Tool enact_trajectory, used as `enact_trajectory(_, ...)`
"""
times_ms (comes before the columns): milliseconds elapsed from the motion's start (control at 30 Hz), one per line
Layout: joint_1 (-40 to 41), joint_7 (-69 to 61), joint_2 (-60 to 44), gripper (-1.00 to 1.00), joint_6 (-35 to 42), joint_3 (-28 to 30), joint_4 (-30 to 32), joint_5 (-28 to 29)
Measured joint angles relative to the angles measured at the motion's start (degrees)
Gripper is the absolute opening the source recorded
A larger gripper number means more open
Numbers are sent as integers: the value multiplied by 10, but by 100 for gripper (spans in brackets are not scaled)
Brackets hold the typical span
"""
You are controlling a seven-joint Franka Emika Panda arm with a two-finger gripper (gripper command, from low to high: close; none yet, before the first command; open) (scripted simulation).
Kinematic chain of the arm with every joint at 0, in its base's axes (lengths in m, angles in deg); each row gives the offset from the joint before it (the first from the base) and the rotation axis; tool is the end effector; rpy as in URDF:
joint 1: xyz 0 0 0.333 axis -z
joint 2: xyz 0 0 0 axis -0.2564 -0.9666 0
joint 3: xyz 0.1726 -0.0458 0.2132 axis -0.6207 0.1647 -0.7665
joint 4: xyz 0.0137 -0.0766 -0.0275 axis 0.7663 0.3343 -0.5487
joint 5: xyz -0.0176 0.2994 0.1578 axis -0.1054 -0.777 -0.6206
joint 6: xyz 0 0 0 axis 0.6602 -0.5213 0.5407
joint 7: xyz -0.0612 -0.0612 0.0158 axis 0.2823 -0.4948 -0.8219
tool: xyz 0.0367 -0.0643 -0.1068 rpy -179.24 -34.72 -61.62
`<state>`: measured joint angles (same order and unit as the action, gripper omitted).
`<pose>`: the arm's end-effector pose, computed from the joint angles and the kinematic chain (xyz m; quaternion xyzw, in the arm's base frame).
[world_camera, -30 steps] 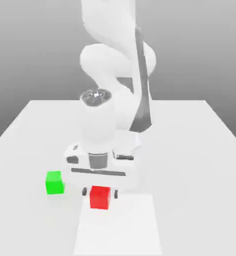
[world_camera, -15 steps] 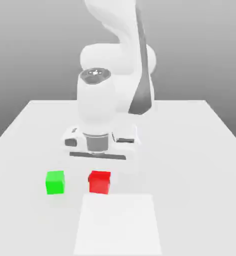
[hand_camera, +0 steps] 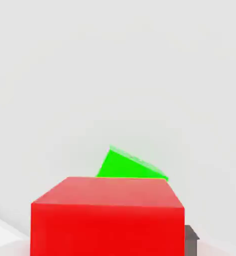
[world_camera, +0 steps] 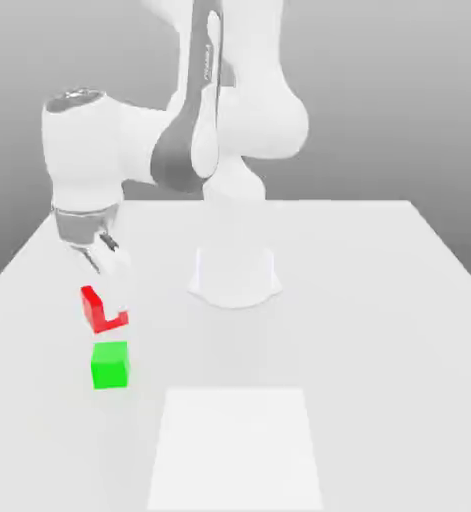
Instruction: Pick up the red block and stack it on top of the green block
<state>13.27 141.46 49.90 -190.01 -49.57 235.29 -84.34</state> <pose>0.2525 -0.1838 0.2110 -0.6115 0.7912 0.0004 0.0026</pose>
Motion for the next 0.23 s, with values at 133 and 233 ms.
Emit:
enact_trajectory(133, -14, -19, -80, -100, -77, 5, -3, -29)
enact_trajectory(233, -20, -23, -93, 100, -89, 9, -3, -35)
